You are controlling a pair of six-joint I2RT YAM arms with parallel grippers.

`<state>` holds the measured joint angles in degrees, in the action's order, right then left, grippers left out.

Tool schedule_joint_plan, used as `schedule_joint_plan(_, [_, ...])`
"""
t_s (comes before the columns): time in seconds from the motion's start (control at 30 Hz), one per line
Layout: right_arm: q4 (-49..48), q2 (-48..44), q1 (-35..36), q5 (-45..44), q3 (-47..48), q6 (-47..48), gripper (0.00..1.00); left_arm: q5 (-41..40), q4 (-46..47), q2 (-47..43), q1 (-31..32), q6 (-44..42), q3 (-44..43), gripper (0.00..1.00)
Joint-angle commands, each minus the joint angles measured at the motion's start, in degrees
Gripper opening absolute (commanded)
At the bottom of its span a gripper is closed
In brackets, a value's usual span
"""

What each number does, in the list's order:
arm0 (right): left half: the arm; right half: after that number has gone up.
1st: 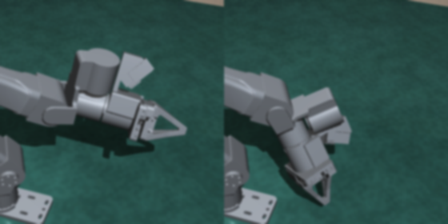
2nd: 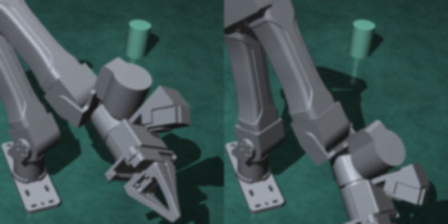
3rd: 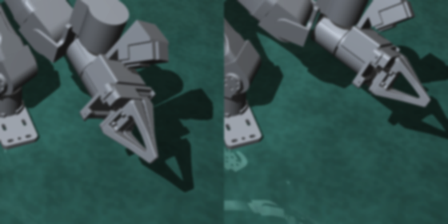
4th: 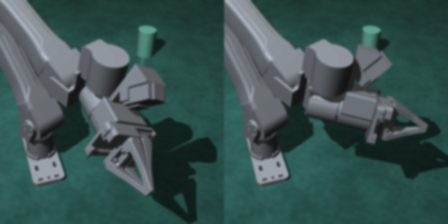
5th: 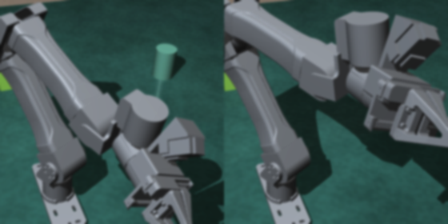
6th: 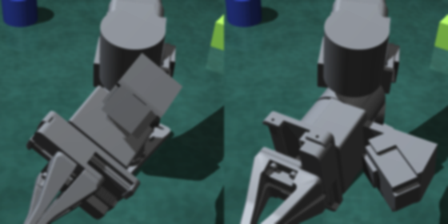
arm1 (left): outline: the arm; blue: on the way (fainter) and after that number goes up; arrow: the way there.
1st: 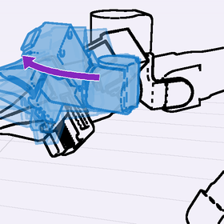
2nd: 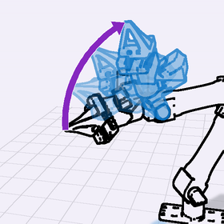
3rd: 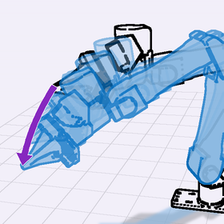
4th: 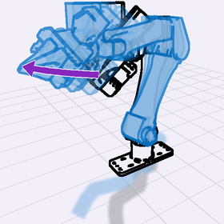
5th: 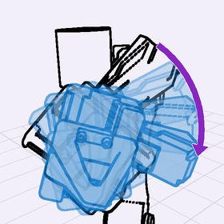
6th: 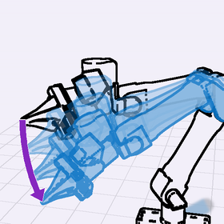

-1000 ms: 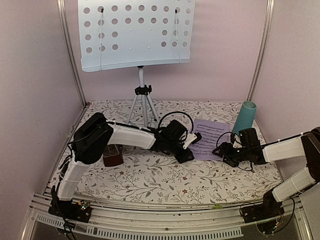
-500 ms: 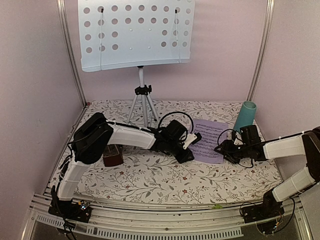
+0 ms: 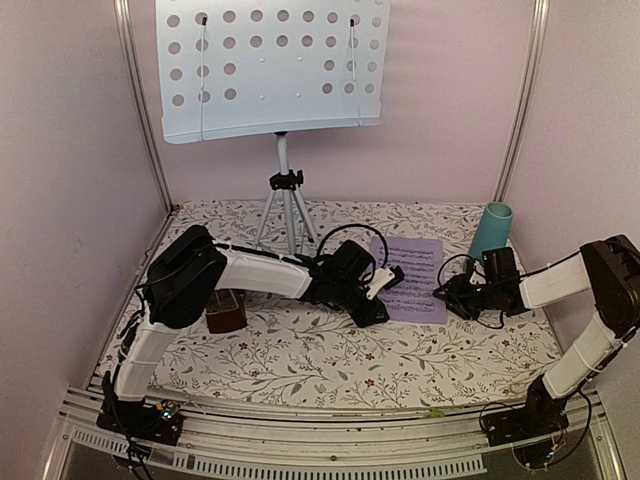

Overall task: Set up the instrument practice props
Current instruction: Pick up the sheet music.

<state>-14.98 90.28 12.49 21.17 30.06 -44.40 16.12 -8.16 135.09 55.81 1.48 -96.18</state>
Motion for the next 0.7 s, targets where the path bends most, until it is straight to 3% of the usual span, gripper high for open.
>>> schedule_joint_plan(0.0, [-3.26,1.66,-2.51,2.15,1.36,-0.33,0.45,1.07,-0.78,1.05,0.34,-0.84,-0.28,0.24])
schedule_joint_plan(0.3, [-4.96,3.36,-3.0,7.39,2.54,-0.38,0.4,1.29,-1.4,0.96,0.34,-1.48,-0.76,0.24])
schedule_joint_plan(0.67, [-3.32,2.55,-3.0,3.99,0.66,-0.08,0.4,1.37,-1.42,0.62,0.34,-1.5,-0.58,0.23])
